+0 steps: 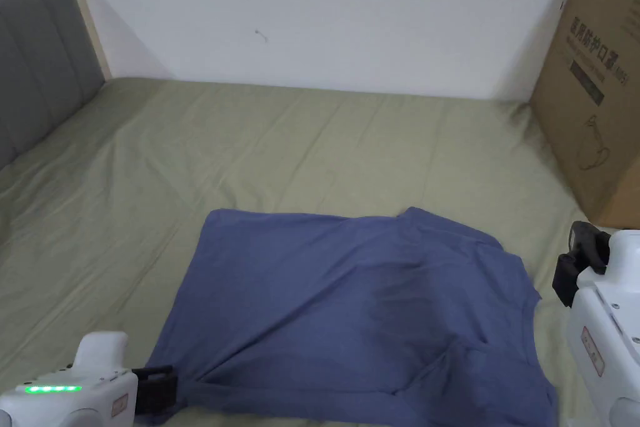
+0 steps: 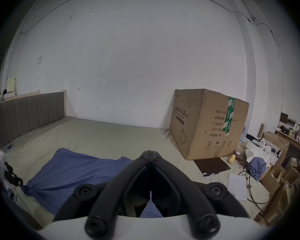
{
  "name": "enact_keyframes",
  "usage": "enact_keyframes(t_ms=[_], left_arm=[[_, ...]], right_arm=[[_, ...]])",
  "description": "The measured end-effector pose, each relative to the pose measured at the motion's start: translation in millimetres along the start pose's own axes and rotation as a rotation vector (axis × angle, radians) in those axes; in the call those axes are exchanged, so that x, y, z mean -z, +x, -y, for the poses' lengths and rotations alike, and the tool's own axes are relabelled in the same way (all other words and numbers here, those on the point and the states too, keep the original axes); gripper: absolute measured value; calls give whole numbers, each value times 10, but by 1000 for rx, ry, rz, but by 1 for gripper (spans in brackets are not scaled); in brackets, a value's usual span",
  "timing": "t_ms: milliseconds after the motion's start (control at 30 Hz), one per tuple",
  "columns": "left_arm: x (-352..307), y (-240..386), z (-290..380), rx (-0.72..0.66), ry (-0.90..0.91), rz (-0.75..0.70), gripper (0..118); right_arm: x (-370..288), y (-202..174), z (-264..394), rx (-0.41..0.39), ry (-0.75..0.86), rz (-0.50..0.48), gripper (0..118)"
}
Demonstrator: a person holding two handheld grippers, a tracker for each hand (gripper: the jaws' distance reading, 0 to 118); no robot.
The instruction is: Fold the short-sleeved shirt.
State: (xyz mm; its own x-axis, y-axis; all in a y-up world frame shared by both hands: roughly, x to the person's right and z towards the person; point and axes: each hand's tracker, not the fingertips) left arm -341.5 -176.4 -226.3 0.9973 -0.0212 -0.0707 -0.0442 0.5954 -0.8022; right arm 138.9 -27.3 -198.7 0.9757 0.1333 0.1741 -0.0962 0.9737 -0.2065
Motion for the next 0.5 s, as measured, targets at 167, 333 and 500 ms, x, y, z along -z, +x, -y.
enact_keyframes(t_ms=[167, 333, 500], left_arm=[[338, 23, 199, -31, -94, -18, 110], [370, 124, 256, -69, -70, 64, 19], [263, 225, 219, -43, -9, 49, 7]], right_arm=[[-15, 1, 141, 0, -48, 0, 0], [-47, 61, 329, 6, -112, 1, 0], [88, 188, 787, 74, -420, 1, 24]])
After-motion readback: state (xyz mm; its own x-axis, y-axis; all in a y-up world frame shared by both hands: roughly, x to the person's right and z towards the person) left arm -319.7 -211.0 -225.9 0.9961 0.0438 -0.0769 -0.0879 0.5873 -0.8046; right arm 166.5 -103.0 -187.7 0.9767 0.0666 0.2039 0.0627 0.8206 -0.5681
